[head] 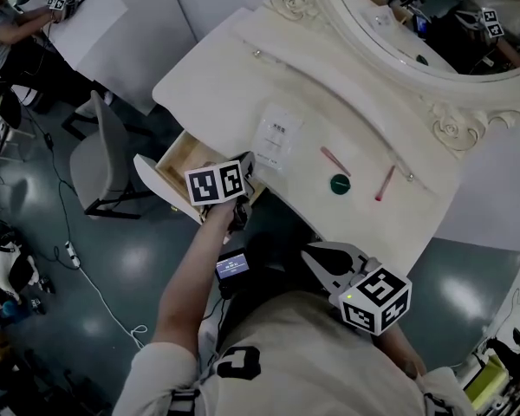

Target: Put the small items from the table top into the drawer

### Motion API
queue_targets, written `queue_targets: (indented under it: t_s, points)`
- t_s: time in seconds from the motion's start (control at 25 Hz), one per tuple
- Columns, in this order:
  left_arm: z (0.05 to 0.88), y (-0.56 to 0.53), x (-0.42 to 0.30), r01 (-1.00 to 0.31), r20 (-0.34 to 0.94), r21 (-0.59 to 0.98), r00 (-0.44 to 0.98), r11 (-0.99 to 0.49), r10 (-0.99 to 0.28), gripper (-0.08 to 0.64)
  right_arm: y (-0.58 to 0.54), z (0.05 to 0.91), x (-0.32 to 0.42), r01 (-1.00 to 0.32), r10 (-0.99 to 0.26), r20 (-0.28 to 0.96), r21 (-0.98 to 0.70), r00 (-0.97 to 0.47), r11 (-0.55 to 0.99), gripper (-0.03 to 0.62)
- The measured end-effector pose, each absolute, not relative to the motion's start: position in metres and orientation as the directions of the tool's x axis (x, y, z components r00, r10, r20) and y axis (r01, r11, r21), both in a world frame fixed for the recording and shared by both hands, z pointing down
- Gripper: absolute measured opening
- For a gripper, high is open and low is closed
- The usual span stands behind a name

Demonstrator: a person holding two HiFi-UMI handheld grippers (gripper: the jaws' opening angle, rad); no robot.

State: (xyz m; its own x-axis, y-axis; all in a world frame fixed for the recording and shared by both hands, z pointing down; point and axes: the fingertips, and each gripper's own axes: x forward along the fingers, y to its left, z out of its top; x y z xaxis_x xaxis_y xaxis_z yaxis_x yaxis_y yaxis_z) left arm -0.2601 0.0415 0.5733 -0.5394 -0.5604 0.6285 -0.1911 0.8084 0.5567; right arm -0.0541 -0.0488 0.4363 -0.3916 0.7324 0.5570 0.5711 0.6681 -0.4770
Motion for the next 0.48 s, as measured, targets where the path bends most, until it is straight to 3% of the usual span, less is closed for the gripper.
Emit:
queue_targets:
  t_s: [0.48]
  points:
    - [0.557, 0.072, -0.249, -0.181, 0.604, 0.572, -0.567, 0.8, -0.56, 0.057, -0.026, 0.431, -0.054, 0.604, 0.749, 0.543, -0.469, -0.378, 0.645, 0.028]
